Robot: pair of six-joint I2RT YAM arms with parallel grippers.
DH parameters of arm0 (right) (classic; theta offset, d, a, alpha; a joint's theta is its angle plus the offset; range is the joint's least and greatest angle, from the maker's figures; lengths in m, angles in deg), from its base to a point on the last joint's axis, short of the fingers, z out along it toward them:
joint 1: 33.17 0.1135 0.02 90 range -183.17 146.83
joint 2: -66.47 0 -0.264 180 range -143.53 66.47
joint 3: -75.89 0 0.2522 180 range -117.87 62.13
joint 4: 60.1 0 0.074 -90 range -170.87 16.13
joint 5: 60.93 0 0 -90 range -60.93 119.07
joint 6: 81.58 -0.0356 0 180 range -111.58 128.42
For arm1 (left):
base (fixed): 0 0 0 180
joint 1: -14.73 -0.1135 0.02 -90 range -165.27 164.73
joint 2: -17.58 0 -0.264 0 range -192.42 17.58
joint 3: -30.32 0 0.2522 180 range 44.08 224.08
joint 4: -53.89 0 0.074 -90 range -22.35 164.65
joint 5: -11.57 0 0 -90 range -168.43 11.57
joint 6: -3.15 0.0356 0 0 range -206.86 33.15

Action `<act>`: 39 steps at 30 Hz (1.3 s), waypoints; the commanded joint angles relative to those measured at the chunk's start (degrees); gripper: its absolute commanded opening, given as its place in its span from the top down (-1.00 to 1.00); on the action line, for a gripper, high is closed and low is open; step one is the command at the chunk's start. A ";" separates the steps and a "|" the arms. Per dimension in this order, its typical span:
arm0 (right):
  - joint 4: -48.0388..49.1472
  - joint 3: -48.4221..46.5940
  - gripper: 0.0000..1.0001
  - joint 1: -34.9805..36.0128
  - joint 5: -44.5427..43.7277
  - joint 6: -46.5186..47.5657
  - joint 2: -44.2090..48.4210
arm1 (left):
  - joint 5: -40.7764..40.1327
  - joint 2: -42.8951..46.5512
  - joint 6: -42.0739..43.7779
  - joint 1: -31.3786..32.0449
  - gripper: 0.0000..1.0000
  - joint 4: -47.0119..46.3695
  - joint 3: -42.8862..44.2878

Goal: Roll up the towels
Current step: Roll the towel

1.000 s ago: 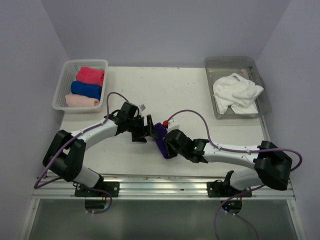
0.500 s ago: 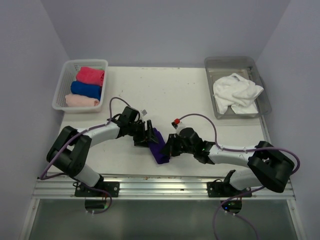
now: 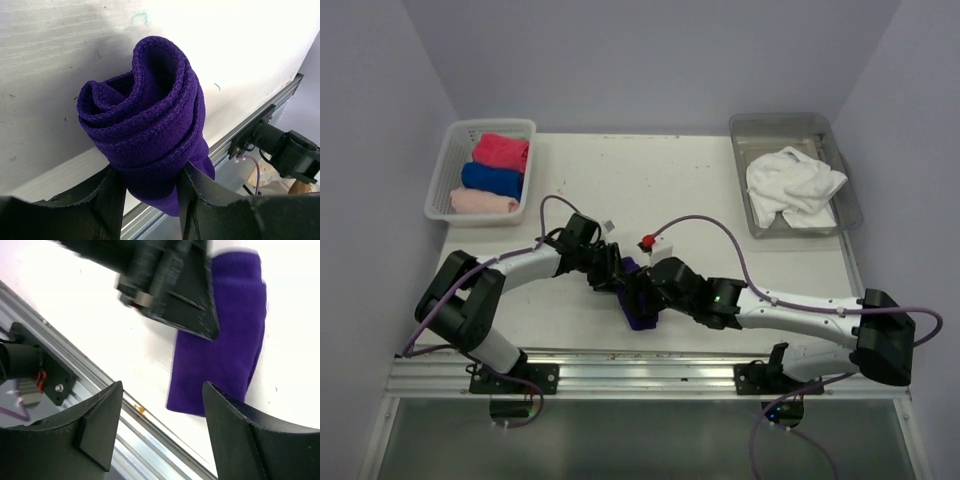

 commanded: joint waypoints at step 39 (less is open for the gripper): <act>6.26 3.03 0.81 0.40 -4.64 4.81 -4.33 | 4.42 3.03 -1.77 0.19 -0.54 -2.29 -0.68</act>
